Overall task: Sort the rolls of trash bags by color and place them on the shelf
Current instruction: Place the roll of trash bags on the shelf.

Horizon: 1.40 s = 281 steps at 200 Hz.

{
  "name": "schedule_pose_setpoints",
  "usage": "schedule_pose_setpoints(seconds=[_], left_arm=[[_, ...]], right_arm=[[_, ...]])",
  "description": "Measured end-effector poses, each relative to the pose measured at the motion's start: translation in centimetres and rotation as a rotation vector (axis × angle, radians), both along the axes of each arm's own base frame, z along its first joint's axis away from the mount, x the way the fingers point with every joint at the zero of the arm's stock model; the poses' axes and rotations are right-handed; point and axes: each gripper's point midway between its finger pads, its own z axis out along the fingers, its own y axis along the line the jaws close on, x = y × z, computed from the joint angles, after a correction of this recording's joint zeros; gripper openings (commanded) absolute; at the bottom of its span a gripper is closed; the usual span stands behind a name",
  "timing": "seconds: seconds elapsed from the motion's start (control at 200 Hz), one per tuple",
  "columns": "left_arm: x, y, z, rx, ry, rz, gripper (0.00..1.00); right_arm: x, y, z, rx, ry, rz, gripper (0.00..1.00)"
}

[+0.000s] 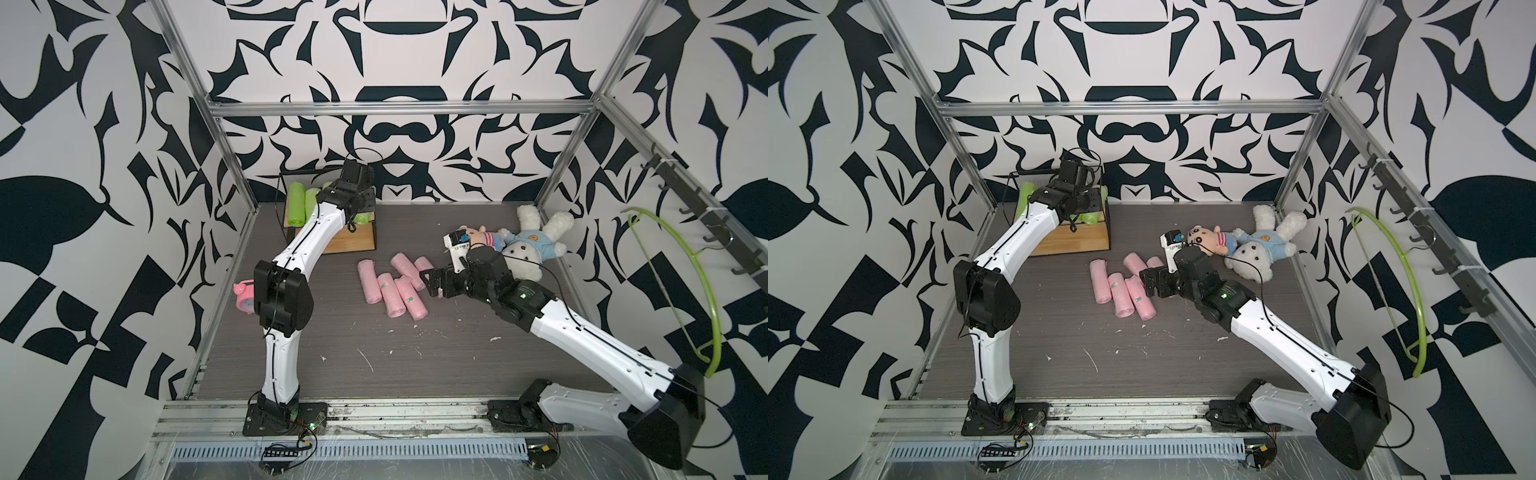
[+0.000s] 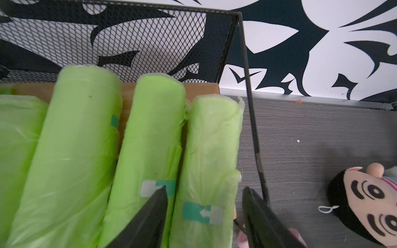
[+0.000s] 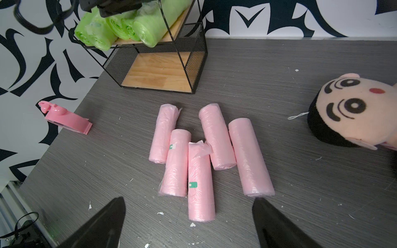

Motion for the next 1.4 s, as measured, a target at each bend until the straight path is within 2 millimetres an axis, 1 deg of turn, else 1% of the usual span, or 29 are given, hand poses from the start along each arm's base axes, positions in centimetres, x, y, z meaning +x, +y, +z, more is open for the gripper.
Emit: schedule_pose_setpoints(seconds=[0.125, 0.19, 0.26, 0.345, 0.43, 0.48, 0.545, 0.655, 0.765, 0.88, 0.975, 1.09, 1.195, 1.31, 1.405], left_arm=[[-0.5, 0.1, 0.8, -0.002, -0.011, -0.009, 0.64], [-1.1, 0.3, 1.6, -0.008, -0.023, -0.016, 0.65], [-2.1, 0.4, 2.7, -0.023, -0.038, -0.027, 0.65], [-3.5, 0.6, 4.5, -0.051, -0.065, -0.047, 0.65], [-4.9, 0.8, 5.9, -0.075, -0.09, -0.063, 0.65], [-5.8, 1.0, 6.4, -0.086, -0.101, -0.071, 0.65], [-6.7, 1.3, 6.5, -0.091, -0.104, -0.076, 0.66], [-7.8, 2.0, 5.6, -0.091, -0.084, -0.077, 0.66], [-8.4, 2.8, 3.6, -0.081, -0.043, -0.069, 0.66], [-9.5, 3.5, 1.2, -0.067, 0.008, -0.064, 0.66], [-10.4, 4.0, 0.2, -0.061, 0.029, -0.059, 0.66], [-11.5, 4.8, 0.1, -0.065, 0.027, -0.05, 0.66], [-12.3, 5.3, 0.3, -0.074, 0.016, -0.043, 0.67], [-12.6, 5.7, 0.1, -0.076, 0.015, -0.038, 0.67], [-12.9, 5.7, -0.5, -0.076, 0.027, -0.035, 0.67]], right_arm=[[0.4, 0.3, -0.2, 0.005, 0.0, 0.004, 0.98], [1.0, 0.9, -0.5, 0.009, 0.01, 0.009, 0.98], [2.2, 1.9, -0.9, 0.022, 0.025, 0.016, 0.97], [4.3, 3.7, -1.0, 0.061, 0.036, 0.021, 0.96], [6.7, 5.8, -0.6, 0.122, 0.028, 0.021, 0.94], [8.1, 7.0, -0.3, 0.159, 0.019, 0.018, 0.92], [10.2, 8.5, 0.1, 0.215, 0.006, 0.005, 0.92], [13.7, 10.8, 0.8, 0.303, -0.022, -0.013, 0.92], [16.9, 12.7, 0.9, 0.381, -0.035, -0.033, 0.91], [20.1, 13.8, 0.1, 0.445, -0.032, -0.06, 0.89], [22.2, 14.5, -0.8, 0.476, -0.026, -0.073, 0.88], [23.9, 15.1, -1.6, 0.501, -0.016, -0.073, 0.86], [24.8, 15.9, -1.8, 0.522, -0.011, -0.056, 0.85], [25.5, 16.8, -1.2, 0.547, -0.021, -0.026, 0.82], [26.0, 17.5, -0.4, 0.563, -0.033, -0.006, 0.79]])
